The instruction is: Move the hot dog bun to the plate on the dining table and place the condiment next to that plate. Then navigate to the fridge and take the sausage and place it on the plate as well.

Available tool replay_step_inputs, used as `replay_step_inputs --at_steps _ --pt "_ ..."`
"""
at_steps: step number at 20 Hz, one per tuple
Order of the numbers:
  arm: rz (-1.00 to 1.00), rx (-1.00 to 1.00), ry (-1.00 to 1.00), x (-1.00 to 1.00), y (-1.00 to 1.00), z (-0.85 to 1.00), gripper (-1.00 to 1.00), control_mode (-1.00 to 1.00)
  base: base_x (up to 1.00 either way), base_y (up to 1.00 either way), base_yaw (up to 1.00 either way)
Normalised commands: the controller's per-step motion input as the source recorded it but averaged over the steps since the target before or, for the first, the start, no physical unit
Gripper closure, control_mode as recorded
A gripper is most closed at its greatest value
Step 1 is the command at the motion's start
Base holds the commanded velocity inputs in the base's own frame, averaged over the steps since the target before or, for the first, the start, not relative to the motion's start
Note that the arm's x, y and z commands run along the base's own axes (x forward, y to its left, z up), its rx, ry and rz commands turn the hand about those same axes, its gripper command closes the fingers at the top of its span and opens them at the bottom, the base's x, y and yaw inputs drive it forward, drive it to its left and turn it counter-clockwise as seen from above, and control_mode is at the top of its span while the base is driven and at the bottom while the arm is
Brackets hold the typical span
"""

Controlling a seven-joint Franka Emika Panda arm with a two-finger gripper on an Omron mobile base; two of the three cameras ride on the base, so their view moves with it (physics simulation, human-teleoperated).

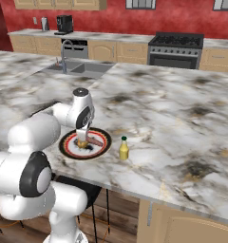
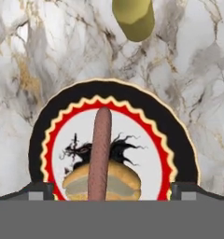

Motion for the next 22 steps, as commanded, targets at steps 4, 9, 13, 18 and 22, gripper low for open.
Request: replay_step_inputs --at_steps 4,9,13,18,22 --pt "0.00 0.01 -0.18 -0.67 -0.01 0.69 -1.00 -1.00 0.00 0.00 0.00" --pt "0.00 0.00 -0.15 -0.70 0.00 0.59 -1.00 -1.00 0.00 0.00 0.00" --pt "0.00 0.00 -0.13 -0.79 0.00 0.61 -1.00 -1.00 0.00 0.00 0.00" --pt "0.00 0.00 -0.16 -0.76 0.00 0.71 -1.00 -1.00 0.00 0.00 0.00" --pt "0.00 0.00 -0.21 -0.74 0.00 0.74 -1.00 -1.00 0.00 0.00 0.00"
